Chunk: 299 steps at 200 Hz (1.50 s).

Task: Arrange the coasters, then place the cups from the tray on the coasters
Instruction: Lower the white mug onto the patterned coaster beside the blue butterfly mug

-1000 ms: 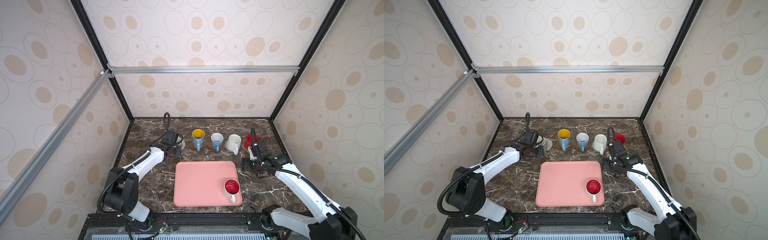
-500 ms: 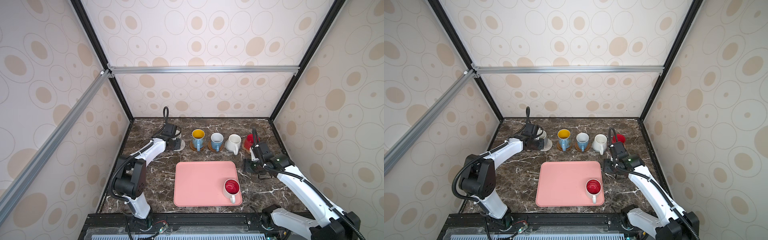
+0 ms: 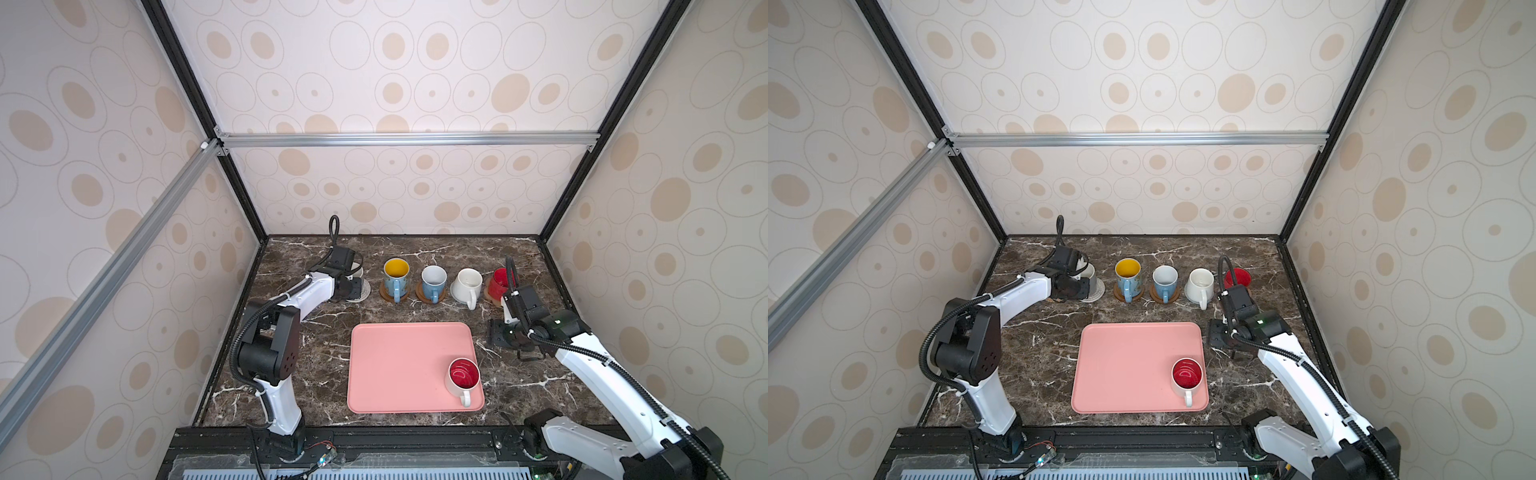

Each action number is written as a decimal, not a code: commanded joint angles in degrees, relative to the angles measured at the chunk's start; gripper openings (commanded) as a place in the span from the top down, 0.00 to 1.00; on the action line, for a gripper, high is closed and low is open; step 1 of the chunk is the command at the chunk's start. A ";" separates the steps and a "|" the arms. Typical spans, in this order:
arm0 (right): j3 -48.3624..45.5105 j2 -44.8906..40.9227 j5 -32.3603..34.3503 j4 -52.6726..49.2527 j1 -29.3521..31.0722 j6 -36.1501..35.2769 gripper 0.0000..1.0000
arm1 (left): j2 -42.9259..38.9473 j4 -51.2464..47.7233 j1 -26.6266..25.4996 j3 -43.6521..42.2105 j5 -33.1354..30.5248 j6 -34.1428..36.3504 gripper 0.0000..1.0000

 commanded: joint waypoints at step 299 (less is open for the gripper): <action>-1.38 -0.46 0.69 -0.54 -0.28 0.55 0.31 | -0.81 0.08 0.72 3.37 -0.57 2.20 0.54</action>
